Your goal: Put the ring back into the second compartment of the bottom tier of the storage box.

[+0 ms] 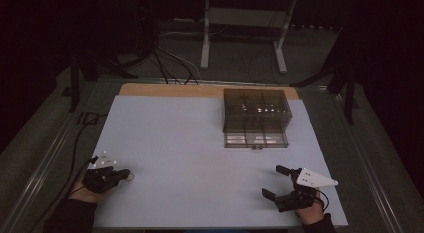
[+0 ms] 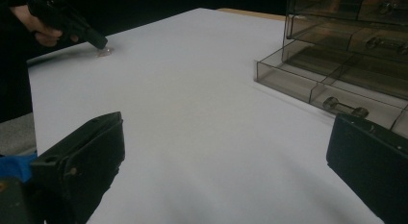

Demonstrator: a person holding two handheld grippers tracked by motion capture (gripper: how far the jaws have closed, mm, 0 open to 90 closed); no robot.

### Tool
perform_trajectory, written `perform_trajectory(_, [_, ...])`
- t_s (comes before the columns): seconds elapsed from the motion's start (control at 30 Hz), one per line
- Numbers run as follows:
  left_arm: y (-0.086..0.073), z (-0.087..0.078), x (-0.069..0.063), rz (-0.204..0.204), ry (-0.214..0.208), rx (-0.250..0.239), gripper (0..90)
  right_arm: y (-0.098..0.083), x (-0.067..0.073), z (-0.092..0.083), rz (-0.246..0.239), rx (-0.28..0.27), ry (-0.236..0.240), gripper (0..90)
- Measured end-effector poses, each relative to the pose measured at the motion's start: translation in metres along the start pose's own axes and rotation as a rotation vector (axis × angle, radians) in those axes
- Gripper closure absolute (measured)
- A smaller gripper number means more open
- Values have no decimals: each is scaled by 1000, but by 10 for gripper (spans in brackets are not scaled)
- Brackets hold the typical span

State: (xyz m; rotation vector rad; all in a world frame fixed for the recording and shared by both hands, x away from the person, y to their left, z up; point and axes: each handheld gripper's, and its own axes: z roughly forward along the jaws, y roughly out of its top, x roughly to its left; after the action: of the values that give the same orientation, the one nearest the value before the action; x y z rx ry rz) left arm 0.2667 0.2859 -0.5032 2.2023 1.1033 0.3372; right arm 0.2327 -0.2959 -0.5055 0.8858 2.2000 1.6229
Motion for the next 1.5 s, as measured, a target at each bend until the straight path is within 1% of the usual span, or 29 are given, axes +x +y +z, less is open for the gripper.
perform_trajectory(0.07, [2,-1,-2,4,2,-7,897,0,0,0,2,0,1,0])
perform_trajectory(0.13, [5,-1,-3,9,-7,-9,897,0,0,0,5,-1,4,0])
perform_trajectory(0.17, [6,-1,-5,12,-3,-7,897,-1,0,1,6,2,5,0])
perform_trajectory(0.3, [10,-3,-7,25,-12,-11,897,-1,0,1,6,4,3,0])
perform_trajectory(0.43, [14,-4,-9,38,-6,-13,897,-1,0,1,6,7,0,0])
perform_trajectory(0.57, [18,-4,-12,47,-16,-16,897,-1,0,1,4,7,-2,0])
perform_trajectory(0.6, [20,-4,-13,58,-16,-13,897,-1,0,1,4,7,-3,0])
perform_trajectory(0.77, [25,-3,-15,62,-23,-19,897,-1,0,1,3,6,-2,0])
perform_trajectory(0.83, [26,-4,-16,71,-23,-19,897,0,0,0,4,3,-1,0])
perform_trajectory(0.87, [27,-4,-16,68,-28,-22,897,0,0,0,4,1,0,0])
perform_trajectory(1.1, [32,1,-19,86,-51,-18,896,0,1,0,4,-3,1,0])
perform_trajectory(1.17, [35,1,-19,96,-52,-18,896,-1,1,0,-2,2,-2,0])
perform_trajectory(1.23, [37,1,-19,96,-54,-21,896,0,1,0,0,2,-1,0])
perform_trajectory(1.27, [42,0,-21,101,-65,-35,896,0,0,0,2,-5,-1,0])
perform_trajectory(1.37, [46,2,-24,117,-73,-34,896,0,0,-1,0,-2,-2,0])
perform_trajectory(1.5, [50,6,-28,127,-82,-31,896,0,1,-1,0,-6,-5,0])
